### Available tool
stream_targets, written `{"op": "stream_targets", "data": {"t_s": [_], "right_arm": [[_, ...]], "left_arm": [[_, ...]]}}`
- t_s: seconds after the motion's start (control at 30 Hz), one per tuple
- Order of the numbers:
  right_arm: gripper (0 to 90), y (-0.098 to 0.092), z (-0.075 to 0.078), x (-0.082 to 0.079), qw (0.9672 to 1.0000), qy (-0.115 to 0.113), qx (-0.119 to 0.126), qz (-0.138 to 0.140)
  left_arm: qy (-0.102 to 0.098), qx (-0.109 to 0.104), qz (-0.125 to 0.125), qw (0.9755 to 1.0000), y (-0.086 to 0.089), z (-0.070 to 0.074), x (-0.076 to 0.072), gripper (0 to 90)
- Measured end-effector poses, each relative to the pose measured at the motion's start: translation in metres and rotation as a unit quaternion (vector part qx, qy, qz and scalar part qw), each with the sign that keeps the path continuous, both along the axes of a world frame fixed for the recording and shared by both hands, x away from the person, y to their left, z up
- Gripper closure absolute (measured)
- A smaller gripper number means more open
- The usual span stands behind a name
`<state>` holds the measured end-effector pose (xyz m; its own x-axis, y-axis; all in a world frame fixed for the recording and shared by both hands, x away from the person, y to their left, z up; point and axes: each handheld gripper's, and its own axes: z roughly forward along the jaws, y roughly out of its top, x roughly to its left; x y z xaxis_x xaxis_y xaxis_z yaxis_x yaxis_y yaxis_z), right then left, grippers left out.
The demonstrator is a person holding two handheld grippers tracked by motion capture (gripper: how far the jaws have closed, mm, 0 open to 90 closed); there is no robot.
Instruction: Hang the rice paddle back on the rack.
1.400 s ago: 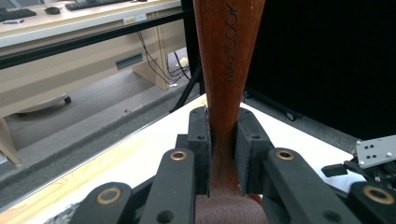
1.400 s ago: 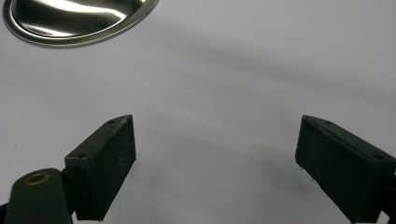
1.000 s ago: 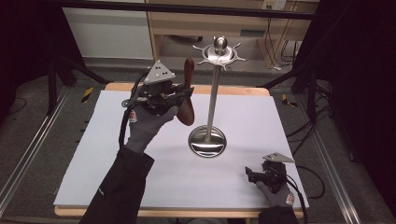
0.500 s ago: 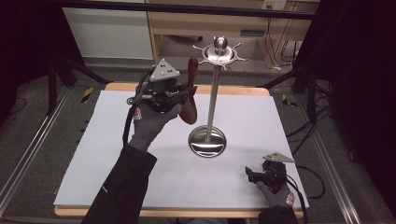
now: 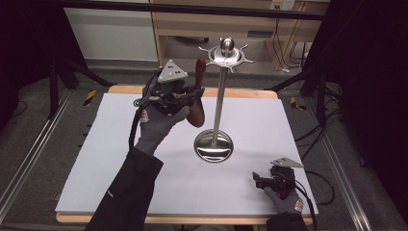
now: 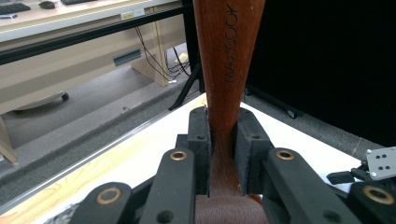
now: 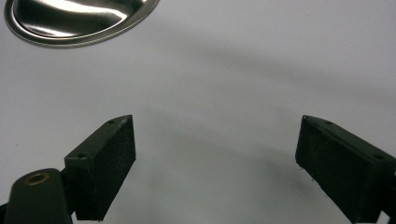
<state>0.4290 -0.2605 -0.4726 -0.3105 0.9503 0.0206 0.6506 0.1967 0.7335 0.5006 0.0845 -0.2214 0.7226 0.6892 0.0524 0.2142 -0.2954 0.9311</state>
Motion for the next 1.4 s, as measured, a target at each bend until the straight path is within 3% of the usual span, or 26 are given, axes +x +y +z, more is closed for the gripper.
{"op": "stream_targets", "data": {"t_s": [0.67, 0.93, 1.13, 1.17, 1.4], "right_arm": [[12.3, 0.000, 0.000, 0.000, 1.0000, -0.001, 0.001, 0.001], [12.3, 0.000, 0.000, 0.000, 1.0000, 0.000, 0.001, 0.001], [12.3, -0.001, 0.000, 0.000, 1.0000, 0.000, 0.000, 0.001], [12.3, 0.000, 0.000, 0.000, 1.0000, 0.000, 0.000, 0.001], [12.4, 0.000, 0.000, 0.000, 1.0000, 0.000, 0.001, 0.002]], "left_arm": [[0.005, 0.001, -0.002, 1.0000, -0.007, -0.002, 0.007, 77.7], [-0.007, -0.002, -0.001, 1.0000, -0.011, -0.005, 0.012, 77.7], [-0.013, -0.007, 0.001, 0.9999, -0.014, -0.007, 0.013, 77.6], [-0.002, -0.010, 0.002, 0.9999, -0.015, -0.007, 0.012, 77.6], [-0.010, -0.022, 0.003, 0.9997, -0.015, -0.011, 0.012, 77.3]]}}
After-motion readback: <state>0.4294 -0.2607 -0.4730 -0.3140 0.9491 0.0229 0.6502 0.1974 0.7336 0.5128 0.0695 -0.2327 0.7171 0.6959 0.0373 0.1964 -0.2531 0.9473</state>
